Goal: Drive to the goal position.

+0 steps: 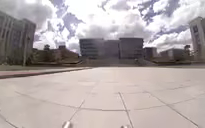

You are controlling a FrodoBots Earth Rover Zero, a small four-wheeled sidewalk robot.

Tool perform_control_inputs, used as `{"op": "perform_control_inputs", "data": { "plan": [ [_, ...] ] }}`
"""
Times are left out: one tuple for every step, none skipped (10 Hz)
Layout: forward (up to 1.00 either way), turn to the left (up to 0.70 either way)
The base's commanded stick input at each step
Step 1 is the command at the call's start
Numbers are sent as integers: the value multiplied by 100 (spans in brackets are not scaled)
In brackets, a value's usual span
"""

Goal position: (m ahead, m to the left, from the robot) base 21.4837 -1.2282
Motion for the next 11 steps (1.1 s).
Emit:
{"op": "perform_control_inputs", "data": {
  "plan": [
    [70,0],
    [70,0],
    [70,0],
    [70,0],
    [70,0],
    [70,0],
    [70,0],
    [70,0],
    [70,0],
    [70,0],
    [70,0]
  ]
}}
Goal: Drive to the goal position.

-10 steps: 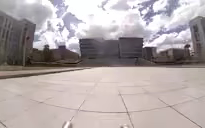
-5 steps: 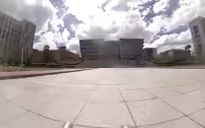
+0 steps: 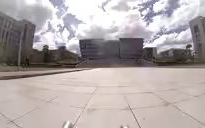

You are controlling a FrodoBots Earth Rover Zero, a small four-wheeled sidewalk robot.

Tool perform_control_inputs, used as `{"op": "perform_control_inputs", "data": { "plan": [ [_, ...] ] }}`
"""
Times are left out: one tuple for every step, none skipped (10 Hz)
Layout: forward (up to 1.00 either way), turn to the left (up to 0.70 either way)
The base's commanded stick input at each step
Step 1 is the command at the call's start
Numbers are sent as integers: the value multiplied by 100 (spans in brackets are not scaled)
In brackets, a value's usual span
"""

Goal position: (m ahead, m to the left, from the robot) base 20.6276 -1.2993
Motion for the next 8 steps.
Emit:
{"op": "perform_control_inputs", "data": {
  "plan": [
    [70,0],
    [70,0],
    [70,0],
    [70,0],
    [70,0],
    [70,0],
    [70,0],
    [70,0]
  ]
}}
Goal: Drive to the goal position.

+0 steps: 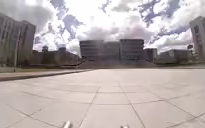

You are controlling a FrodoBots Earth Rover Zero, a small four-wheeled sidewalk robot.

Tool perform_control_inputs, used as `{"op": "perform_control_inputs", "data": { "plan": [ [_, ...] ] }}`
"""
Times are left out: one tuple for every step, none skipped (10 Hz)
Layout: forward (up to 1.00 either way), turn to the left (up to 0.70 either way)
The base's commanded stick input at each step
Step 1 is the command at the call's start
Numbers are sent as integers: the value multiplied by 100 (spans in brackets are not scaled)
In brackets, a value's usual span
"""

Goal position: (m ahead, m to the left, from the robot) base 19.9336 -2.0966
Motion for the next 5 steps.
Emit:
{"op": "perform_control_inputs", "data": {
  "plan": [
    [70,0],
    [70,0],
    [70,0],
    [70,0],
    [70,0]
  ]
}}
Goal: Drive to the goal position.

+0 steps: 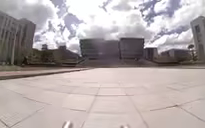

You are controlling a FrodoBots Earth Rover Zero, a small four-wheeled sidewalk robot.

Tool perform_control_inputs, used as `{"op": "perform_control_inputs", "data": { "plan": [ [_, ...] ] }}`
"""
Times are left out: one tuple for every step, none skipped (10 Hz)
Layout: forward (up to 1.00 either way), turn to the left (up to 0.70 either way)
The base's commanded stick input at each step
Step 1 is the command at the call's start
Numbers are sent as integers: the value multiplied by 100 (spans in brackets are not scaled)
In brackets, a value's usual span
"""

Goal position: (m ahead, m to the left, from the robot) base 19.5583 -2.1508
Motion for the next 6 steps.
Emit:
{"op": "perform_control_inputs", "data": {
  "plan": [
    [70,0],
    [70,0],
    [70,0],
    [70,0],
    [70,0],
    [70,0]
  ]
}}
